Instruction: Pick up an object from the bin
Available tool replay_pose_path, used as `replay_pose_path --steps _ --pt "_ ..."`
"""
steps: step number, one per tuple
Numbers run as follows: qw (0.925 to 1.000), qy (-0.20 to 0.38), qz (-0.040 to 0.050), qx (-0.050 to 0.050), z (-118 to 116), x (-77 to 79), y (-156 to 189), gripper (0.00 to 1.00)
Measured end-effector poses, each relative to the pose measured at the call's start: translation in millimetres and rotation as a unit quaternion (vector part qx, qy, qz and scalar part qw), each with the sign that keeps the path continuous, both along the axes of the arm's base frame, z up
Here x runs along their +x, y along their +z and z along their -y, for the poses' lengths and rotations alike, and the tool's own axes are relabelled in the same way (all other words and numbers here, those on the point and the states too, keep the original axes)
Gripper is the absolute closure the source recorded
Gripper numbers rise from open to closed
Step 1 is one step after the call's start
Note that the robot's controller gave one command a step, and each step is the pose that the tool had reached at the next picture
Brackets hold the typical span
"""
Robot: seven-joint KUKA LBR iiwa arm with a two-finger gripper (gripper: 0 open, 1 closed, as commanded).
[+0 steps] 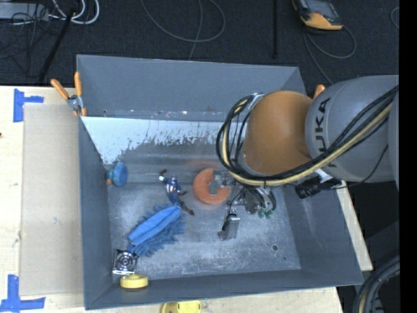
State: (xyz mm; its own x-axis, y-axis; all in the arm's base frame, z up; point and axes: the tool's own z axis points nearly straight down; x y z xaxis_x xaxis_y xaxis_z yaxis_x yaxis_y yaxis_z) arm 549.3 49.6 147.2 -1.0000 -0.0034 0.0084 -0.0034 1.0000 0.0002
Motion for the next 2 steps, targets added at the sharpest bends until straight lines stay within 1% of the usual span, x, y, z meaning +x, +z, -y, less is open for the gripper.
replay_pose_path --steps 1,2 --pt "1.0 -0.001 0.0037 0.0 0.3 1.6 4.7 0.0" --pt "0.9984 0.056 0.0044 0.0 -45.3 2.9 -24.7 0.0"
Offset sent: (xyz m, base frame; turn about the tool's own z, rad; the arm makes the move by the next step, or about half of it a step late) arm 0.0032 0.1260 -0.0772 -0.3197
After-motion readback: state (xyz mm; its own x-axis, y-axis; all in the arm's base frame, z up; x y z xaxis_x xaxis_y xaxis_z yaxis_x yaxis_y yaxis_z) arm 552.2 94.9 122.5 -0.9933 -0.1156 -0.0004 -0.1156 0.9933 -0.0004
